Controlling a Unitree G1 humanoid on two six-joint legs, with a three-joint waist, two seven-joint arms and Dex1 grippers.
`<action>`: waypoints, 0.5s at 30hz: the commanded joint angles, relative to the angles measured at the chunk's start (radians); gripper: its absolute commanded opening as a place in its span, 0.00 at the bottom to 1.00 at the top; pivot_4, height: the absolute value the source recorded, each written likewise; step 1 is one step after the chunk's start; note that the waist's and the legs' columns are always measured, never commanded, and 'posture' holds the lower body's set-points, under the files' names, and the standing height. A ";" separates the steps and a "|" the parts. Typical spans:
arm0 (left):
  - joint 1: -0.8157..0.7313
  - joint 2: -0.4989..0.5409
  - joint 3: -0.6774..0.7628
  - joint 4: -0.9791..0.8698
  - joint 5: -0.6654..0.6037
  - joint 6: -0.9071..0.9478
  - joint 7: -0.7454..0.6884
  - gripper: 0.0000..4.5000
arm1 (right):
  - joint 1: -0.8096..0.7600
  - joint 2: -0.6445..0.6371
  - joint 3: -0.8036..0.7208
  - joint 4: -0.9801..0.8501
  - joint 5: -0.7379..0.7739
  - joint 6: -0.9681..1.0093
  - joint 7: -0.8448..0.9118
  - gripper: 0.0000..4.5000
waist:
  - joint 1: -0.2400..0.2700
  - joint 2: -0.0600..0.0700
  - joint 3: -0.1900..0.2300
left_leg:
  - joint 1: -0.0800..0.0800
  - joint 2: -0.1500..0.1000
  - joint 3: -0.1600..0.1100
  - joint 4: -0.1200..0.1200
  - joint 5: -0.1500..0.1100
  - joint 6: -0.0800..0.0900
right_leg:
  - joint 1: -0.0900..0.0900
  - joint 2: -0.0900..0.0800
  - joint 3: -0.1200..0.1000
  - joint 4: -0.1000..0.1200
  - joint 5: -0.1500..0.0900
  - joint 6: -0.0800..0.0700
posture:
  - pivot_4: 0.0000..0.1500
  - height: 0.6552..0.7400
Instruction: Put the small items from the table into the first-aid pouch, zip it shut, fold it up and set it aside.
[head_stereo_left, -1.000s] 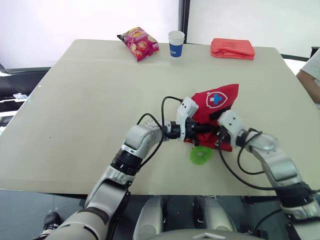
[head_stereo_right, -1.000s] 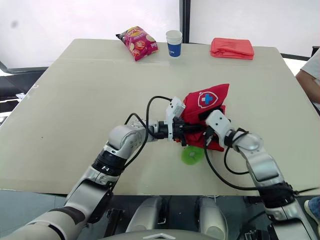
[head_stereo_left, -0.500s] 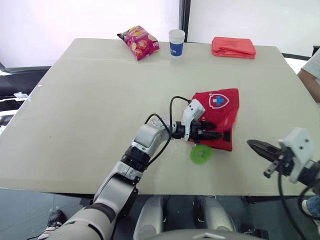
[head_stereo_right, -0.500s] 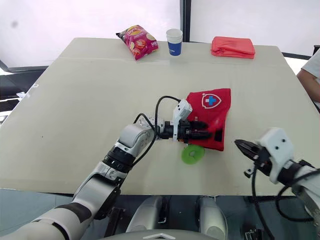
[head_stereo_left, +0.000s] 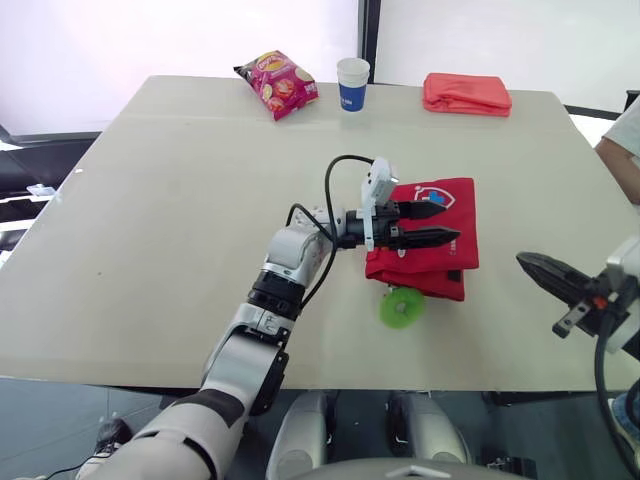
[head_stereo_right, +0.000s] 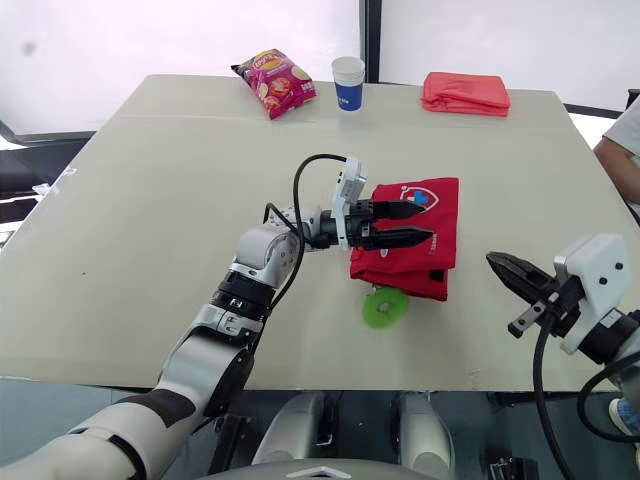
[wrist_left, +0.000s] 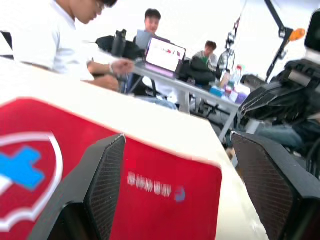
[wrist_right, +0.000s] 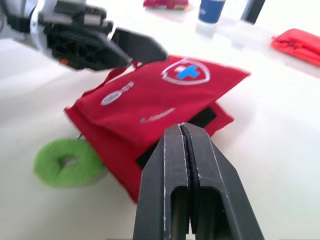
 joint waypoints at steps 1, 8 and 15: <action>0.050 0.043 0.016 -0.122 -0.008 0.023 0.001 0.80 | -0.188 0.001 0.188 0.099 -0.043 0.026 -0.108 0.00 | -0.014 0.000 0.000 | 0.000 0.000 0.000 0.000 0.000 0.000 | 0.000 0.000 0.000 0.001 0.000 0.000 | 1.00 1.00; 0.185 0.201 0.090 -0.387 -0.066 0.109 0.017 0.80 | -0.407 0.043 0.466 0.462 -0.231 -0.044 -0.141 0.00 | -0.014 0.001 0.001 | -0.002 0.000 0.001 -0.001 0.000 0.000 | -0.002 0.000 0.002 0.002 0.002 -0.004 | 1.00 1.00; 0.301 0.327 0.165 -0.580 -0.119 0.149 0.049 0.80 | -0.282 0.031 0.514 0.583 -0.302 -0.057 -0.107 0.00 | 0.007 0.001 0.001 | -0.003 -0.001 0.002 0.000 0.000 0.000 | -0.002 -0.001 0.002 0.001 0.002 -0.004 | 1.00 1.00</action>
